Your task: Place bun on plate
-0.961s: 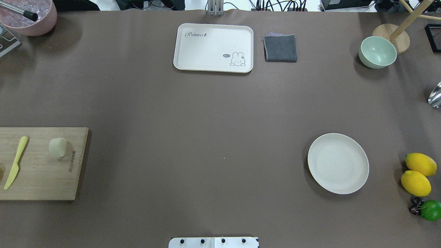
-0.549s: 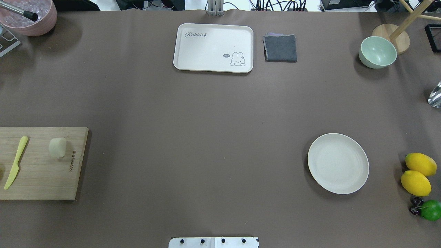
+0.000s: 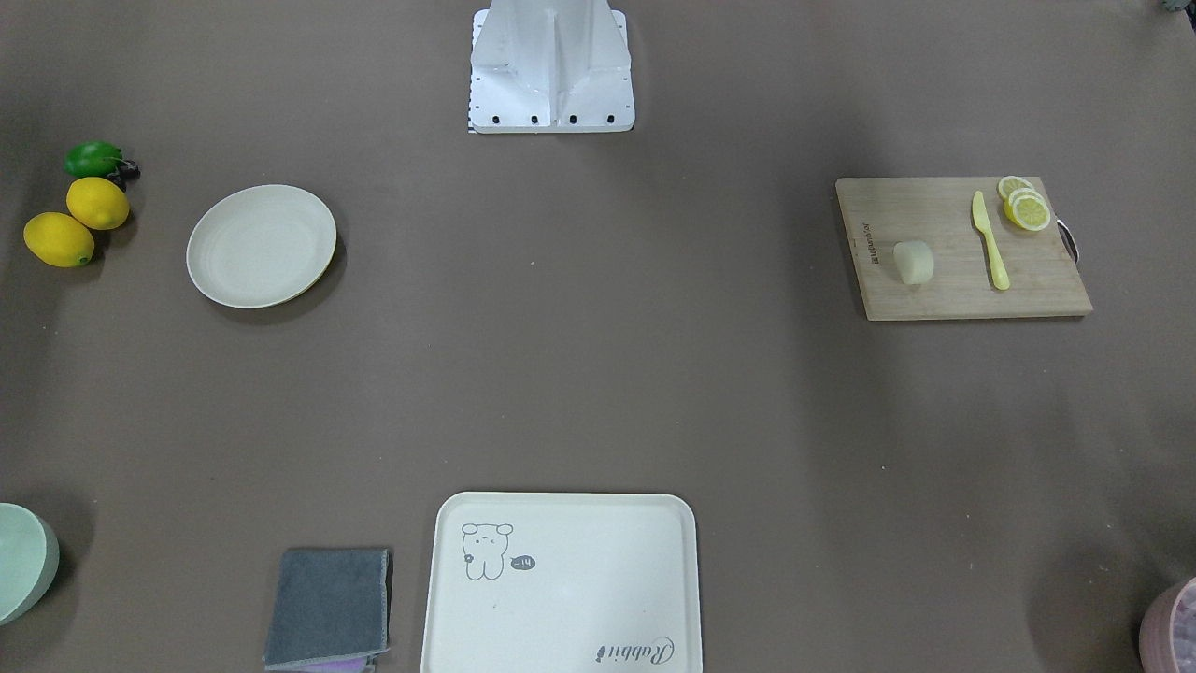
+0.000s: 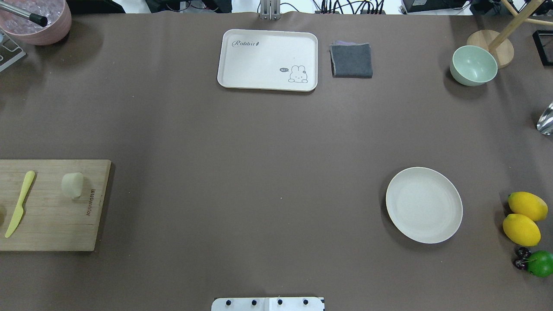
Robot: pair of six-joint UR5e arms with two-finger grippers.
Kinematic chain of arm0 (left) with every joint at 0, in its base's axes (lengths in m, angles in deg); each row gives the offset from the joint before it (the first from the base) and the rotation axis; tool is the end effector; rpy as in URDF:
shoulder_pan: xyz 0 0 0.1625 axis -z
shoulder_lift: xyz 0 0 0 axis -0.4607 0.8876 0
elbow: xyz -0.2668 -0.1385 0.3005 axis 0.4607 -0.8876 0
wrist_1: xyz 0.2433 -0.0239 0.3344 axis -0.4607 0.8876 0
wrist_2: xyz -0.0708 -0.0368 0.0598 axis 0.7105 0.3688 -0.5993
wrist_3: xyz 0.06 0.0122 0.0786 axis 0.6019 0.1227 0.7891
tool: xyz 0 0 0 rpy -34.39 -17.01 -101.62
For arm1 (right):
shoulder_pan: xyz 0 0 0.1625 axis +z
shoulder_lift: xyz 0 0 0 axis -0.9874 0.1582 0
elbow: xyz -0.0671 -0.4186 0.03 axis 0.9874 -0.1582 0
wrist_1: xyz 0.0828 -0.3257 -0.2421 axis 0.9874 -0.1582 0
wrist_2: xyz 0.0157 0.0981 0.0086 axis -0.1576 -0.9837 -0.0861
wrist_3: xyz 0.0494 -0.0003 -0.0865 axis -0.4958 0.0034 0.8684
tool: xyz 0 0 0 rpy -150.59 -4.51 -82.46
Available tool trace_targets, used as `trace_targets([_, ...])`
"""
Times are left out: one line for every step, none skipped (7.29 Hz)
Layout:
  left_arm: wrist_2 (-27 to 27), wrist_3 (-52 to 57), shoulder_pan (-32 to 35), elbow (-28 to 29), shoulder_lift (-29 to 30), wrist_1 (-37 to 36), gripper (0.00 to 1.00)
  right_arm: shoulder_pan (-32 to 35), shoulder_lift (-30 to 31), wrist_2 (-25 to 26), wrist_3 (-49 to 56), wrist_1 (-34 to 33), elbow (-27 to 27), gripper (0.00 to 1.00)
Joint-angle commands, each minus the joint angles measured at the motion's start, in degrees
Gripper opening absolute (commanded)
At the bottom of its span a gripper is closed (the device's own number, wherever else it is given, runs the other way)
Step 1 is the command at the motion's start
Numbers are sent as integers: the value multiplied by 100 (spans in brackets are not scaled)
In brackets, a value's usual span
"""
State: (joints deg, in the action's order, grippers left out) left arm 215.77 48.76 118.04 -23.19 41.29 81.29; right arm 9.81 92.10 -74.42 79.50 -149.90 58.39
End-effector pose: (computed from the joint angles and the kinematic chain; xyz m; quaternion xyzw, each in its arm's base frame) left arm -0.0673 -0.4645 0.6110 0.0486 0.3838 0.0653 0.9198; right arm 0.0682 -0.4460 0.6229 0.0418 -0.3811 -0.0682 0.9211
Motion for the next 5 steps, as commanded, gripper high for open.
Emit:
trace_targets([-20,0,-8,39,-15,181,98,0,1,-1,60,131,42,100])
trace_targets([32,0,0,13,-41,181,98,0,62,-45,-17,359,-62,100])
trace_targets([24,9,-17,-48,-24,199,98,0,141,-306,-27,379,-19,100])
trace_targets([24,9,0,-292,-136,373,98,-35,133,-578,-44,379,-45,100])
trace_targets([24,-17,-17,-321,-268,522,98,-184,142,-625,-70,379,-19,100])
